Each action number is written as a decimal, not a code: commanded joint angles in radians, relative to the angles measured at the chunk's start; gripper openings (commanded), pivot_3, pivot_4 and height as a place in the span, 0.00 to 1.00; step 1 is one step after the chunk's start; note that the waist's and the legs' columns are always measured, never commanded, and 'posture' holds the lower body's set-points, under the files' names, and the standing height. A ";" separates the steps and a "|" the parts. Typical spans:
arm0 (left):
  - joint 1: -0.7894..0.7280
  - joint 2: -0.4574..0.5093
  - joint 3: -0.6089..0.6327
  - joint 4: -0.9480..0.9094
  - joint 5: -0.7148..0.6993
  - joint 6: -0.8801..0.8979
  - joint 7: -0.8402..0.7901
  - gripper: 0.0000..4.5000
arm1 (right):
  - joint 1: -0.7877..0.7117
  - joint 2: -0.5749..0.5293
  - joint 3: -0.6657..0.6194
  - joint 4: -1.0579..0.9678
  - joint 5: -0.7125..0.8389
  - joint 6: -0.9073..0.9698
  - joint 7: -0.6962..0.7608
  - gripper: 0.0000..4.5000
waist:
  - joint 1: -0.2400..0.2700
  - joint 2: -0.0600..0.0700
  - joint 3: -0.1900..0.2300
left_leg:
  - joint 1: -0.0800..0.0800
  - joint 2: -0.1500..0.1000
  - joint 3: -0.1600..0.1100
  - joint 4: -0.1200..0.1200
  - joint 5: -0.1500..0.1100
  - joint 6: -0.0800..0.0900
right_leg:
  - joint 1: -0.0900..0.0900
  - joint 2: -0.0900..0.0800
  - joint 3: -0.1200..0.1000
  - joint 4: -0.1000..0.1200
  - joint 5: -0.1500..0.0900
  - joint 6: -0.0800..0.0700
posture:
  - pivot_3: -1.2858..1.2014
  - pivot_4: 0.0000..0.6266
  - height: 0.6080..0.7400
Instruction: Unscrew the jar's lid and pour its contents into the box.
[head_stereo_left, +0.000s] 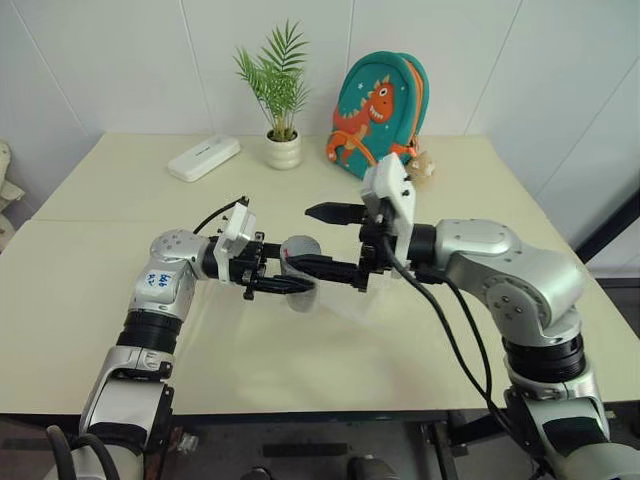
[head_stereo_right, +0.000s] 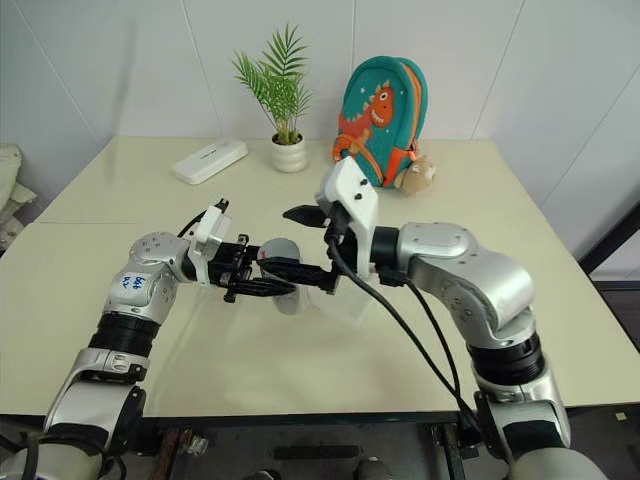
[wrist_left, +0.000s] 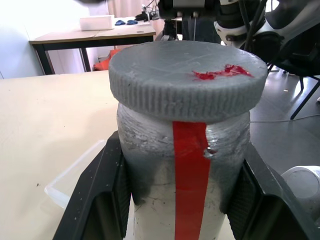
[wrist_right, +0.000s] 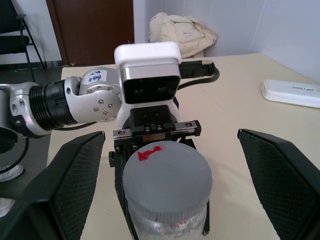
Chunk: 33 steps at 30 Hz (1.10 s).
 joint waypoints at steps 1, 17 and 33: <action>-0.025 0.008 0.000 -0.014 0.006 -0.008 -0.009 0.45 | -0.024 0.036 0.022 0.014 -0.037 -0.049 -0.021 0.99 | 0.000 0.000 0.000 | 0.000 0.000 0.000 0.000 0.000 0.000 | 0.000 0.000 0.000 0.000 0.000 0.000 | 0.52 0.24 1.00; -0.018 0.016 0.003 -0.026 0.007 -0.002 -0.003 0.45 | -0.024 0.079 0.061 0.082 -0.138 -0.105 -0.022 0.99 | 0.001 0.000 0.000 | 0.000 0.000 0.000 0.000 0.000 0.000 | 0.000 0.000 0.000 0.000 0.000 0.000 | 0.52 0.24 1.00; -0.020 0.009 0.007 -0.019 0.016 -0.009 -0.002 0.45 | 0.002 -0.012 0.030 0.018 -0.090 -0.065 0.028 0.99 | 0.000 0.000 0.000 | 0.000 0.000 0.000 0.000 0.000 0.000 | 0.000 0.000 0.000 0.000 0.000 0.000 | 0.52 0.24 1.00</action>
